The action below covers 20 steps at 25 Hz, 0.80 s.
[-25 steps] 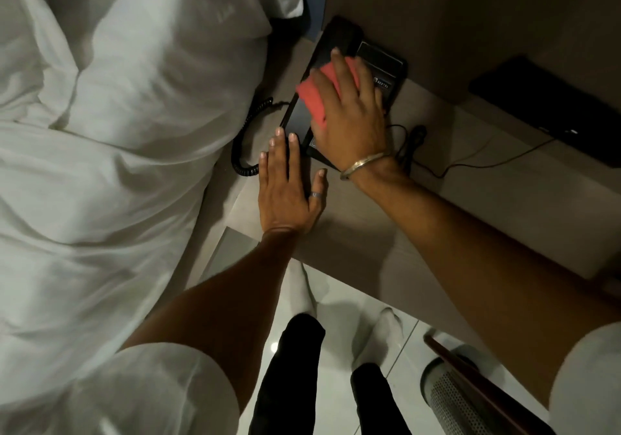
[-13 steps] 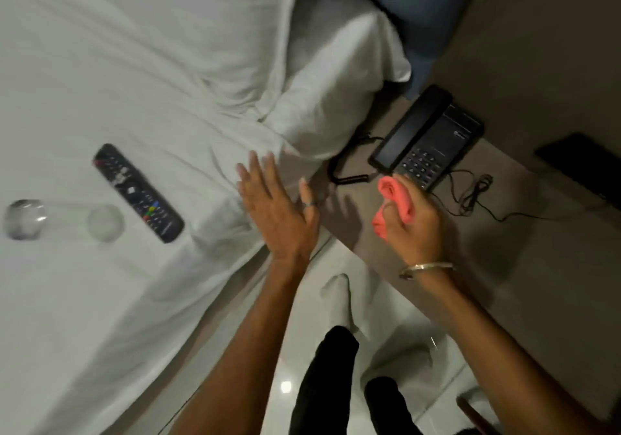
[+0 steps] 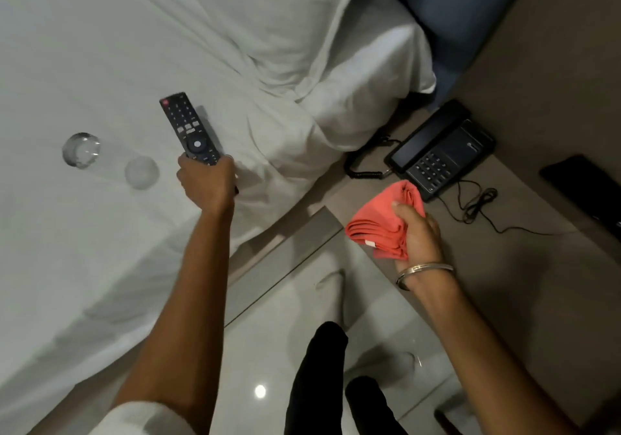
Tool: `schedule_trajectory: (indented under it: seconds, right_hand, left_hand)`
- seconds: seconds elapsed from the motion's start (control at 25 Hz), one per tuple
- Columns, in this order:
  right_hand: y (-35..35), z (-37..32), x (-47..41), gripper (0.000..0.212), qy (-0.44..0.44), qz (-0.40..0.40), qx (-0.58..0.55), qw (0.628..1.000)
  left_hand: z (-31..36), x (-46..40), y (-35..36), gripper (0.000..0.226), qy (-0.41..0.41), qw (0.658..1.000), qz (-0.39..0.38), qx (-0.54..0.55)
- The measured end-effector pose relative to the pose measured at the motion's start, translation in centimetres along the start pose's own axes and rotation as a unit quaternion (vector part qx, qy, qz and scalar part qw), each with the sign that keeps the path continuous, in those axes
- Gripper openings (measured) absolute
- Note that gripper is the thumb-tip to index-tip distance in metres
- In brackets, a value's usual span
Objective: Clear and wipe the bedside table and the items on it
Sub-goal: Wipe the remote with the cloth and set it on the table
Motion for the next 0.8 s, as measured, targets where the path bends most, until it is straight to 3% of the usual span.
schedule_trajectory:
  seconds: [0.08, 0.24, 0.32, 0.36, 0.4, 0.44, 0.48, 0.52, 0.56, 0.6, 0.8]
  right_hand:
    - [-1.3, -0.8, 0.3, 0.021, 0.016, -0.038, -0.084, 0.996]
    - [-3.9, -4.4, 0.0, 0.029, -0.067, -0.045, -0.155, 0.985]
    - [-5.4, -6.9, 0.4, 0.032, -0.169, 0.022, -0.111, 0.979]
    - [-5.7, -8.3, 1.3, 0.036, -0.258, 0.054, -0.008, 0.965]
    - [-5.4, -9.1, 2.2, 0.042, -0.35, 0.055, 0.142, 0.924]
    - [-4.6, -8.8, 2.8, 0.051, -0.417, 0.027, 0.308, 0.855]
    - [-4.0, -7.9, 2.9, 0.059, -0.445, 0.004, 0.449, 0.775]
    - [-4.0, -7.1, 2.8, 0.062, -0.447, 0.001, 0.535, 0.717]
    - [-4.6, -6.8, 2.3, 0.062, -0.437, 0.003, 0.573, 0.693]
    - [-5.4, -7.1, 1.5, 0.06, -0.428, 0.008, 0.582, 0.692]
    - [-10.4, -7.9, -0.3, 0.056, -0.35, 0.149, 0.5, 0.778]
  left_hand:
    - [0.3, 4.7, 1.6, 0.053, 0.014, 0.982, -0.129, 0.14]
    - [0.6, 17.6, 9.5, 0.009, -0.056, 0.87, -0.421, 0.251]
    - [0.4, 22.8, 13.0, 0.04, -0.119, 0.823, -0.5, 0.242]
    - [0.2, 24.9, 14.3, 0.049, -0.15, 0.801, -0.527, 0.243]
    - [0.1, 26.6, 15.3, 0.05, -0.17, 0.782, -0.546, 0.248]
    - [-0.1, 28.3, 16.2, 0.045, -0.176, 0.774, -0.555, 0.248]
    - [-0.2, 29.7, 16.7, 0.04, -0.179, 0.763, -0.565, 0.258]
    - [-0.5, 30.7, 17.1, 0.038, -0.18, 0.755, -0.571, 0.268]
    - [-0.9, 31.4, 17.4, 0.037, -0.184, 0.754, -0.57, 0.268]
    - [-1.4, 31.9, 17.8, 0.035, -0.192, 0.759, -0.568, 0.255]
    - [-3.1, 35.0, 20.0, 0.051, -0.207, 0.777, -0.561, 0.197]
Point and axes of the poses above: each hand's wrist, its own x-axis away from the middle knuckle, its own y-axis out of the palm, z = x × y, the point moved 6 cm from there along -x, towards the middle knuckle
